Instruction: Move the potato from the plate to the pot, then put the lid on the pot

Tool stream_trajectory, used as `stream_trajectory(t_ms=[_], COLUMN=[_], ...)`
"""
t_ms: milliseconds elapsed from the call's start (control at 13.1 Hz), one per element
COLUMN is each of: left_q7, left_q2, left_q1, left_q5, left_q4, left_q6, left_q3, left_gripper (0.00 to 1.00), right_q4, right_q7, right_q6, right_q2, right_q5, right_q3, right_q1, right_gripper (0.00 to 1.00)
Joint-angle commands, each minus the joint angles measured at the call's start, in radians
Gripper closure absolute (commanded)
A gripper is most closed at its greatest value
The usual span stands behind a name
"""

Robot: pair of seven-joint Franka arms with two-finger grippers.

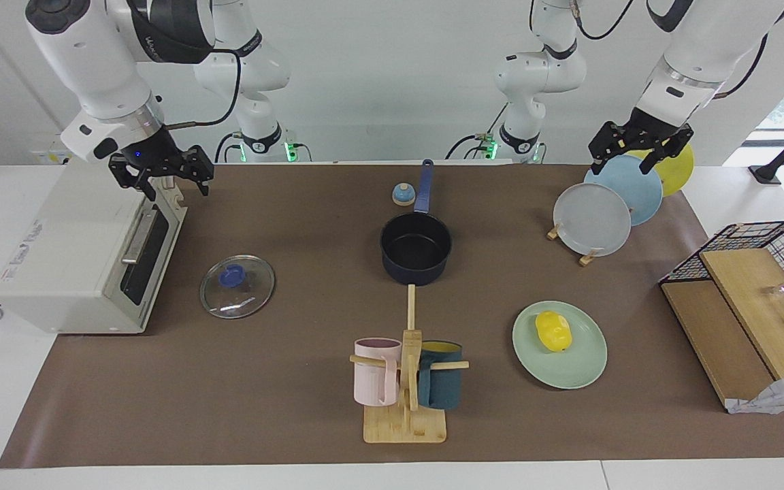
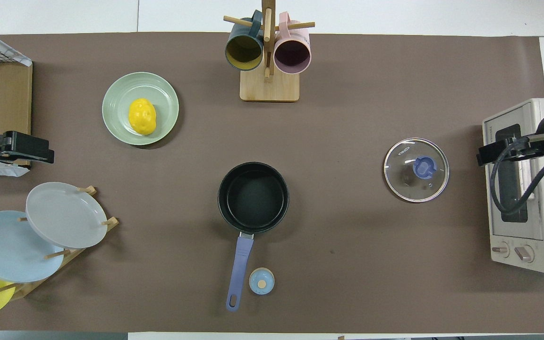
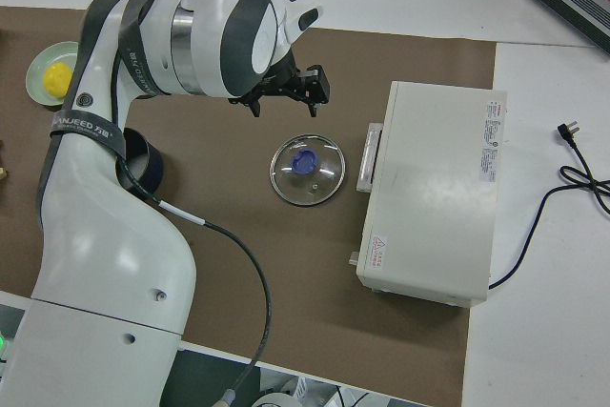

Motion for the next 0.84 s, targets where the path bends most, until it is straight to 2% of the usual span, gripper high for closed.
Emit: stream_trajectory(t_ms=[0,152,304,533,761], left_q7=[-0.027,-0.027,-0.027,-0.027,-0.028], left_q2=[0.007,0.094,0.183,0.374,0.494], left_q1=[-0.010,-0.036,-0.039,-0.073,-0.085], left_q5=[-0.013,-0.015,-0.012,-0.002,0.005], left_q4=[-0.037,-0.014,0.004,0.058,0.059], left_q6=[0.071,0.126,0.181,0.291,0.417], left_q3=[0.007,0.004,0.004,0.001,0.002], left_gripper=[0.00,0.00,0.00,0.00,0.00], right_q4=[-0.060,-0.190,-0.284,-0.390,-0.485], right_q7=[-0.004,-0.004,-0.004,-0.004,-0.043], right_q6=[0.062,0.205,0.329,0.515,0.726], right_q2=[-0.024,-0.038,-0.016,0.063,0.116], right_q5=[0.021,0.021,0.021,0.021,0.020], right_q3=[0.006,0.011,0.011,0.011,0.009], right_q1=[0.000,0.013,0.023,0.057,0.057], right_gripper=[0.00,0.00,0.00,0.00,0.00])
